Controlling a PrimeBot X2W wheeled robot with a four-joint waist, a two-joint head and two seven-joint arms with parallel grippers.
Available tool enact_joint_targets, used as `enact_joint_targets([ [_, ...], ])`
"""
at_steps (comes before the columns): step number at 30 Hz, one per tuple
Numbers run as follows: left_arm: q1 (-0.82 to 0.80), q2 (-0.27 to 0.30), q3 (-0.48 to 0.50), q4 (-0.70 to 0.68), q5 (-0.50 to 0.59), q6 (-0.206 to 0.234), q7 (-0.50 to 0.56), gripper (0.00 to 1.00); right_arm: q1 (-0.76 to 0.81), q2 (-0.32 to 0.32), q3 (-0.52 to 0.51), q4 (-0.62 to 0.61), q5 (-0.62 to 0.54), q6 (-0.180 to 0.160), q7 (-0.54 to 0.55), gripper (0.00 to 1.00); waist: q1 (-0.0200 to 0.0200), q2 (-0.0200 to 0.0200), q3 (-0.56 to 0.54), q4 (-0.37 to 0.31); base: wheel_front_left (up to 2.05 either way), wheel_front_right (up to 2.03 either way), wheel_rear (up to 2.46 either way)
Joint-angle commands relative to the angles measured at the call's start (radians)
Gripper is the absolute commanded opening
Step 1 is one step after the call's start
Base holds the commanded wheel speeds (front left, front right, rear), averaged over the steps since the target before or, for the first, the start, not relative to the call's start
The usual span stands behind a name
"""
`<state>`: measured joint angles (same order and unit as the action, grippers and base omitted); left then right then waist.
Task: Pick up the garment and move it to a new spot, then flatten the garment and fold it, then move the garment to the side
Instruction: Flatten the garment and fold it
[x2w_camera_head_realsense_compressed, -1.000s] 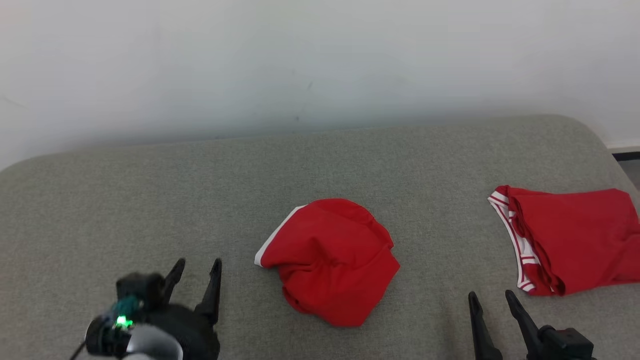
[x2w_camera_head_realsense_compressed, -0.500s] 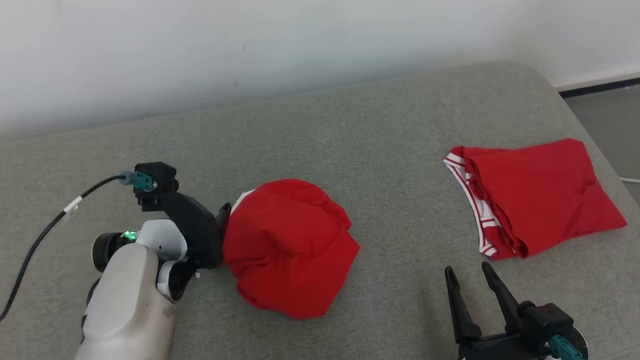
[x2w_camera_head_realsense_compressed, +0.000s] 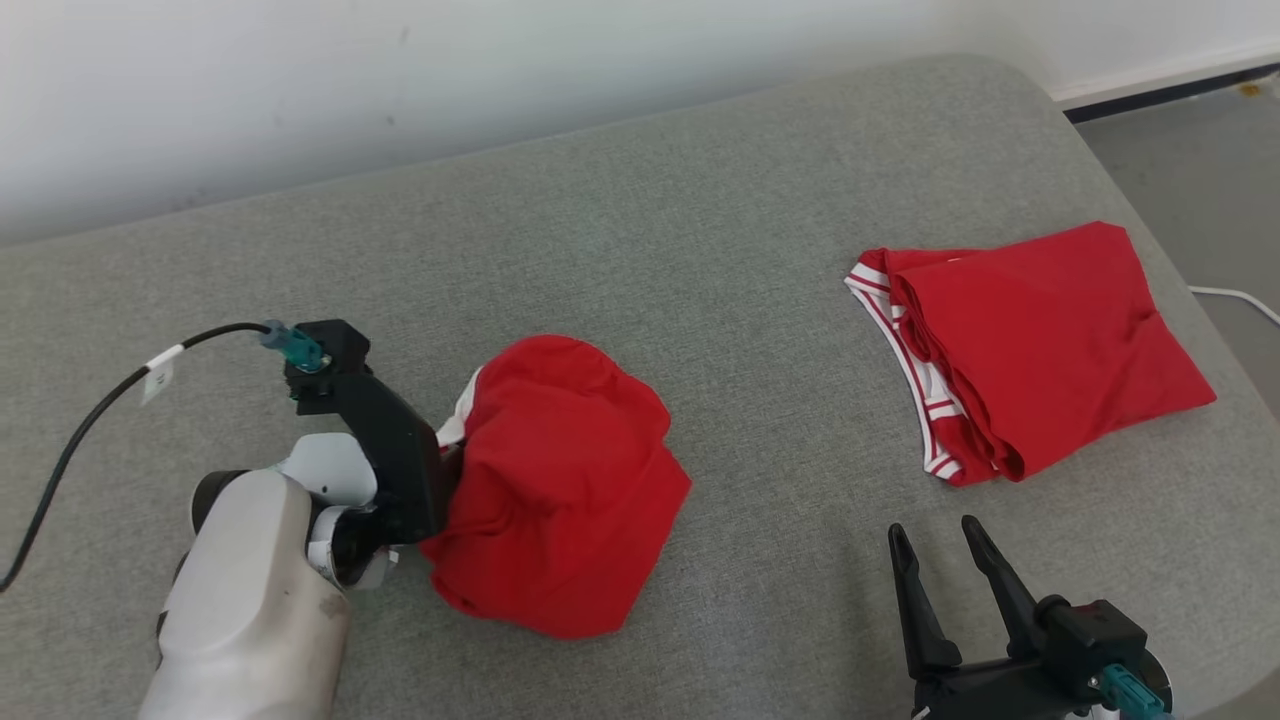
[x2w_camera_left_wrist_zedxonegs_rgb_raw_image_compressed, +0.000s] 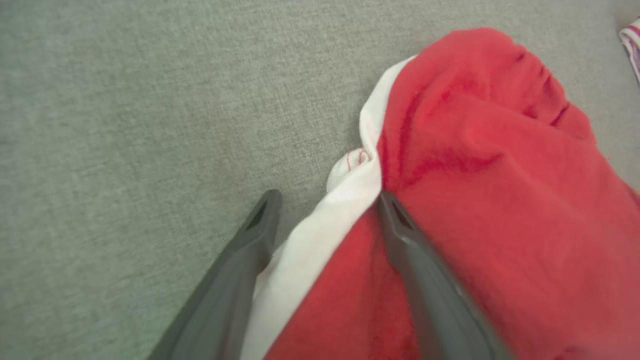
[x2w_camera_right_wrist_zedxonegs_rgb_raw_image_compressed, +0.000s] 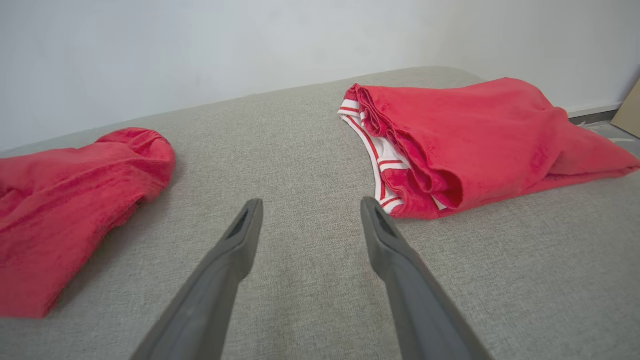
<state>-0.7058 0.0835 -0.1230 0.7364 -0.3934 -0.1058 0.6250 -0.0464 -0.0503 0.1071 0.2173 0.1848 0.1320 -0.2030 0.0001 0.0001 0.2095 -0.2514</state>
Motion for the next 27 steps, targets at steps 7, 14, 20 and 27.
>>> enact_joint_targets([
  [7,0.002,-0.010,-0.028,-0.055,0.019,0.006,-0.119,0.00,-0.013,0.000,0.013,0.009,0.006,-0.002,-0.002,1.00,-0.0001,-0.0001,-0.028,0.028,0.00,0.00,0.00],
  [14,-0.045,-0.021,-0.029,-0.165,0.024,0.019,-0.334,0.00,0.009,0.000,0.003,0.015,0.006,-0.002,0.004,1.00,-0.0001,-0.0001,-0.067,0.057,0.00,0.00,0.00],
  [20,-0.095,-0.032,-0.105,-0.282,-0.041,-0.008,-0.476,0.00,0.018,0.000,0.007,0.012,0.008,-0.002,0.006,1.00,-0.0001,-0.0001,-0.100,0.072,0.00,0.00,0.00],
  [27,-0.118,-0.032,-0.258,-0.376,-0.203,0.057,-0.618,0.00,0.024,0.000,0.006,0.016,0.011,-0.002,0.012,1.00,-0.0001,-0.0001,-0.129,0.080,0.00,0.00,0.00],
])
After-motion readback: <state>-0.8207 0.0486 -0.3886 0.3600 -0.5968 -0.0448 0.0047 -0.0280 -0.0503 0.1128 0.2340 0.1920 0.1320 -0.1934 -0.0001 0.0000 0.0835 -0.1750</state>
